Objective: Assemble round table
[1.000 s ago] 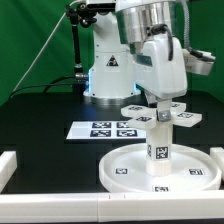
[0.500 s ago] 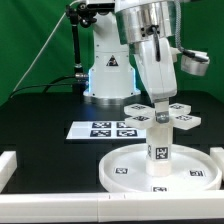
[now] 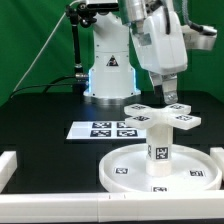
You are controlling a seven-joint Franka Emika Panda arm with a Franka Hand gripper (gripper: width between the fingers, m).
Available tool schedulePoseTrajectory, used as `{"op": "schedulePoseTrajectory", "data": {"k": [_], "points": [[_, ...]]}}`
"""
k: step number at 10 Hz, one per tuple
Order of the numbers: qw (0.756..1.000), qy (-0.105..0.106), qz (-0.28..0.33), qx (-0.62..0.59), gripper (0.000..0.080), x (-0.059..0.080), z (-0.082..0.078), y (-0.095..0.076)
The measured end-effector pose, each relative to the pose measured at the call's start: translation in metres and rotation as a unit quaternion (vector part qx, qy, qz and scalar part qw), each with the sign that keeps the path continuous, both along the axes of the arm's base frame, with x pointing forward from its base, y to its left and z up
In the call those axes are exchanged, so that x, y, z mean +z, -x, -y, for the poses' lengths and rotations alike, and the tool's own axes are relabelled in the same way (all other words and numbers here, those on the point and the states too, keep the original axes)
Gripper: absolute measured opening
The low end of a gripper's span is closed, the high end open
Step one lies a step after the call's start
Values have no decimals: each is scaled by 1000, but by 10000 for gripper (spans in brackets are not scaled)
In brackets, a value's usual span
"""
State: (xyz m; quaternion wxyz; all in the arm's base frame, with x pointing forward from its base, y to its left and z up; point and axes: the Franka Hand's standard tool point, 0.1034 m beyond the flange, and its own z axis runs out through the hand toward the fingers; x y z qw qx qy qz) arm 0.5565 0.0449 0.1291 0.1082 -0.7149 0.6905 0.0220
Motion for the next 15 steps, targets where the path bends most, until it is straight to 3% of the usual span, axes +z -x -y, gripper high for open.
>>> {"op": "schedulePoseTrajectory", "data": {"k": [2,4,6,10,11,14,15], "points": [[999,6,6,42,649,0,-1,0],[984,20,23,177,649,2,-4,-1],[953,33,41,298,649,1,-6,-1],[901,47,65,426,649,0,-6,-1],[882,53,71,464,649,0,-6,-1],[765,90,78,633,649,2,-11,-4],[735,89,75,668,649,1,-14,-5]]}}
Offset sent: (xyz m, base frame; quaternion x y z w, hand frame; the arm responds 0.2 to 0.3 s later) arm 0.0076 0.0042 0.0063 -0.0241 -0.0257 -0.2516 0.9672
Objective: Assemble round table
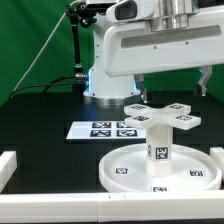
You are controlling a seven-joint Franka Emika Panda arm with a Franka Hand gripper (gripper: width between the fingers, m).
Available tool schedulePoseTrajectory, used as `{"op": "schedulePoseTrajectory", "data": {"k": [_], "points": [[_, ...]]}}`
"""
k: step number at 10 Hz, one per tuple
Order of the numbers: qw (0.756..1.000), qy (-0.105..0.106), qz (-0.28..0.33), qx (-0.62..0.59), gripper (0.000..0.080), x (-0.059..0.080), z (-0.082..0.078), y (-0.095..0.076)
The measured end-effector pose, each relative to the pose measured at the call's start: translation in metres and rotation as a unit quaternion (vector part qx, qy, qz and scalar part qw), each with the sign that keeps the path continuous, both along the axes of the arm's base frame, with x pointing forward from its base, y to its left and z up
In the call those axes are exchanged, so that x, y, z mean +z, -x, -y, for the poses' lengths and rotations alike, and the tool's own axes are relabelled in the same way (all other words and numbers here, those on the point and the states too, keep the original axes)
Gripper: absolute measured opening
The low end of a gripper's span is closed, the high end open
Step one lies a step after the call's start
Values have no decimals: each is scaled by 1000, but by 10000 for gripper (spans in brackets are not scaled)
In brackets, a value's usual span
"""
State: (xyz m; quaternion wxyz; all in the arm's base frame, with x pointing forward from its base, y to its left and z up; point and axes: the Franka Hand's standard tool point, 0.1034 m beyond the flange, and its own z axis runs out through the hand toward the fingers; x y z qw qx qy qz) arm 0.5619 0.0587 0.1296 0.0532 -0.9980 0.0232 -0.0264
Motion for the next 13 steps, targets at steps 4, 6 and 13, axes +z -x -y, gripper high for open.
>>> {"op": "schedulePoseTrajectory", "data": {"k": [4,6,13], "points": [[991,8,14,134,649,-2,4,0],[973,19,22,229,649,-2,5,0],[886,43,36,459,649,-2,8,0]]}}
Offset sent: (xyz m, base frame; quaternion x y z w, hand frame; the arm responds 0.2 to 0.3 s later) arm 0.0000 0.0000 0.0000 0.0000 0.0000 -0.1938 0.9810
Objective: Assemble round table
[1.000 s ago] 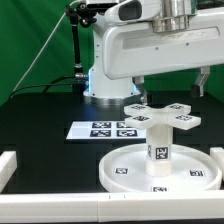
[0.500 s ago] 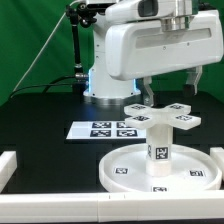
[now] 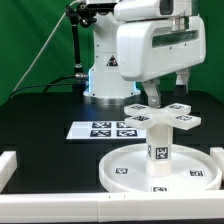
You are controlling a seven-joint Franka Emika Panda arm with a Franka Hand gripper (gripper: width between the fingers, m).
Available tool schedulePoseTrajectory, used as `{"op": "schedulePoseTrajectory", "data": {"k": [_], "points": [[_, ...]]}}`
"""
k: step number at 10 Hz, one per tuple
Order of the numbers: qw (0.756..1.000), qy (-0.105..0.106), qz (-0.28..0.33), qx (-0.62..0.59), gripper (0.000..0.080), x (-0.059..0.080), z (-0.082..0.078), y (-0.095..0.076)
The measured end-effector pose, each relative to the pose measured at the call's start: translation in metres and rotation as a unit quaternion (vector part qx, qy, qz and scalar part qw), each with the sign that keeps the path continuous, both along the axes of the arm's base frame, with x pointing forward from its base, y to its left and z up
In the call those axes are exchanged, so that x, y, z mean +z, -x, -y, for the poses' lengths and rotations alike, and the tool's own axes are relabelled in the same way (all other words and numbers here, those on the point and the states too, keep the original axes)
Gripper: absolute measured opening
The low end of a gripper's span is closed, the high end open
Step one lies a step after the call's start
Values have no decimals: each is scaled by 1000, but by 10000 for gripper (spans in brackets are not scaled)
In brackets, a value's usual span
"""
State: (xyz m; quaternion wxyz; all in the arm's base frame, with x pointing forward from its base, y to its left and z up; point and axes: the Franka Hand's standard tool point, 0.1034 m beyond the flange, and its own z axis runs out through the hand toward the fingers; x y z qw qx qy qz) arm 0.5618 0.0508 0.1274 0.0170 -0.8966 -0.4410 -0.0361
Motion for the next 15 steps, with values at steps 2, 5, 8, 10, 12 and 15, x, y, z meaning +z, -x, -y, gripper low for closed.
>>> {"op": "schedulePoseTrajectory", "data": {"k": [2,5,8,10,12,15], "points": [[996,14,10,88,649,-1,0,-1],[983,29,11,183,649,-3,1,1],[963,37,10,267,649,-7,4,5],[963,36,7,266,649,-10,5,6],[964,36,5,265,649,-12,7,7],[964,35,1,263,649,-17,9,8]]}}
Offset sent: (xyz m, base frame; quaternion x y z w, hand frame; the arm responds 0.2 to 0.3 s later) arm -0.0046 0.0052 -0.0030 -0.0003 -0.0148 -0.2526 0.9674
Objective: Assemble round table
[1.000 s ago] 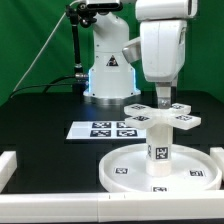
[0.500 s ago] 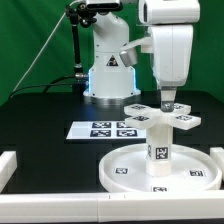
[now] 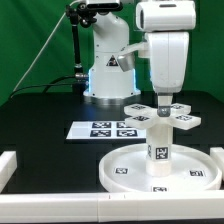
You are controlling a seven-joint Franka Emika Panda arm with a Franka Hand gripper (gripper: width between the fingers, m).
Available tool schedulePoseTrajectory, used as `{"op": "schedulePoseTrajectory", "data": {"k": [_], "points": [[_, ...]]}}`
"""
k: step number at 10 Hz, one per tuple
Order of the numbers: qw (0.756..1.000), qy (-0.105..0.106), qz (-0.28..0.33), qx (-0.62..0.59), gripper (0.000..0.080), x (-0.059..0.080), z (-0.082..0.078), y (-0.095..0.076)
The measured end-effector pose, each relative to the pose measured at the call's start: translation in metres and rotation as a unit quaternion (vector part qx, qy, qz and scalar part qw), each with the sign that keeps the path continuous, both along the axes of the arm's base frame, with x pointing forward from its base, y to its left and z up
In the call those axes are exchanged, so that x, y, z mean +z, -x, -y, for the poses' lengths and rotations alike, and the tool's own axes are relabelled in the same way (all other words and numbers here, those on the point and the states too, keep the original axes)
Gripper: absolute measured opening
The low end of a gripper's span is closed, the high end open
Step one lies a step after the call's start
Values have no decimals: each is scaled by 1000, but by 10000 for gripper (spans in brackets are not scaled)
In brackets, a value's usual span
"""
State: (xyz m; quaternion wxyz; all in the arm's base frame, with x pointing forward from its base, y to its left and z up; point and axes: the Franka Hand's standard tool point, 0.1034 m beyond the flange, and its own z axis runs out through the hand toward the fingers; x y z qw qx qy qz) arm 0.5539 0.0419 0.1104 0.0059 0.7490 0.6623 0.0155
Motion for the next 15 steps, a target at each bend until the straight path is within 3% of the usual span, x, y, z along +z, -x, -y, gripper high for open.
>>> {"op": "schedulePoseTrajectory", "data": {"k": [8,10,15], "points": [[1000,1,-10,-6,649,-12,5,1],[1000,1,-9,-7,442,-12,5,0],[998,-2,-11,-61,442,-12,5,1]]}}
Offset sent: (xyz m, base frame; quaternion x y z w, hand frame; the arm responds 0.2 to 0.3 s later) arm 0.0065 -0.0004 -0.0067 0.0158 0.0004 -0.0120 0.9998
